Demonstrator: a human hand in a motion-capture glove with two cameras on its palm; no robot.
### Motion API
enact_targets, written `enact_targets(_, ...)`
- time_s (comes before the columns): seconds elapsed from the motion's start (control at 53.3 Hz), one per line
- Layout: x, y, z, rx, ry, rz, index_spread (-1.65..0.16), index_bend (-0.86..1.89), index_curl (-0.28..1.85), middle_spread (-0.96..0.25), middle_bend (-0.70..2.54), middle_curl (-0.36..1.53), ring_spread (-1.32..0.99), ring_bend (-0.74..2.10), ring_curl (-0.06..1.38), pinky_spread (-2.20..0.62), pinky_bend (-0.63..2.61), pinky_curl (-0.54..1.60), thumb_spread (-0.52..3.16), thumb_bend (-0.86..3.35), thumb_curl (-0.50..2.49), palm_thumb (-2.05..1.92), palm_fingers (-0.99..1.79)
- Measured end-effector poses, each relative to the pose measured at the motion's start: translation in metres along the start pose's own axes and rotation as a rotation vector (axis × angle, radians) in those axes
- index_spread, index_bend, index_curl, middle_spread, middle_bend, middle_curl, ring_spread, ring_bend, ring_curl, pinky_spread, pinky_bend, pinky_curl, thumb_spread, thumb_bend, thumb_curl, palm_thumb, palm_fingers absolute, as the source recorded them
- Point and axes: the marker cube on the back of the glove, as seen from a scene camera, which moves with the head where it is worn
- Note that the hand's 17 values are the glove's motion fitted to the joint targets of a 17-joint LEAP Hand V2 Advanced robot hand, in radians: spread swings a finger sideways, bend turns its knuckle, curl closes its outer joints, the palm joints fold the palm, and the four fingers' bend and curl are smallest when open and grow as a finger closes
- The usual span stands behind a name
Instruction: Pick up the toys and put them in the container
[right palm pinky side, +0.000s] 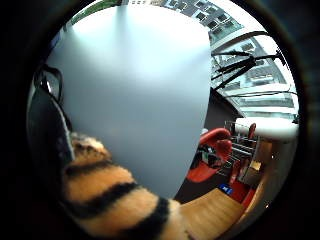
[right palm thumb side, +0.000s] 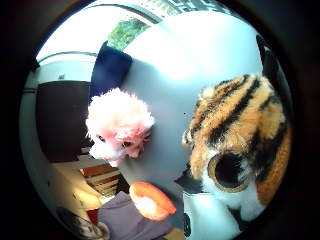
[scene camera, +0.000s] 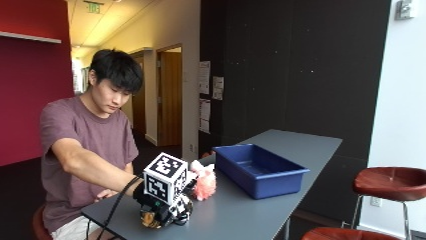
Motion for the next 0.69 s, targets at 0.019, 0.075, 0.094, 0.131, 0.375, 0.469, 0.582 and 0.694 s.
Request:
enact_targets(0.019,0.000,0.001,0.000,-0.034,-0.018,0.017,-0.23,0.31,0.04,-0.30,0.97,0.59,-0.36,1.47,0.56,-0.37,1.23,0.47,0.83,0.13,0.53,0.56,1.11)
enact_targets(0.075,-0.002,0.009,-0.002,-0.116,-0.032,0.051,-0.24,0.38,0.06,-0.30,1.00,0.62,-0.36,1.48,0.58,-0.38,1.23,0.49,0.77,0.12,0.56,0.57,1.12)
enact_targets(0.094,-0.004,0.012,-0.003,-0.135,-0.024,0.057,-0.24,0.41,0.07,-0.30,1.00,0.63,-0.35,1.48,0.59,-0.39,1.22,0.49,0.75,0.12,0.57,0.57,1.13)
enact_targets(0.131,-0.008,0.019,-0.007,-0.165,-0.009,0.064,-0.24,0.45,0.08,-0.31,1.02,0.65,-0.36,1.49,0.59,-0.39,1.22,0.50,0.71,0.11,0.59,0.59,1.12)
enact_targets(0.375,-0.075,0.049,-0.094,-0.076,0.024,-0.008,-0.24,0.65,0.14,-0.31,1.08,0.74,-0.35,1.52,0.63,-0.41,1.23,0.55,0.54,0.07,0.70,0.61,1.08)
enact_targets(0.469,-0.113,0.059,-0.133,-0.004,0.002,-0.085,-0.24,0.68,0.16,-0.31,1.09,0.76,-0.35,1.53,0.64,-0.41,1.24,0.56,0.50,0.06,0.74,0.61,1.06)
enact_targets(0.582,-0.164,0.071,-0.167,0.064,0.012,-0.158,-0.23,0.72,0.18,-0.31,1.09,0.79,-0.35,1.54,0.65,-0.41,1.24,0.58,0.47,0.04,0.78,0.61,1.05)
enact_targets(0.694,-0.213,0.074,-0.189,0.134,0.035,-0.226,-0.23,0.73,0.19,-0.31,1.09,0.81,-0.34,1.55,0.65,-0.41,1.25,0.59,0.45,0.02,0.81,0.62,1.04)
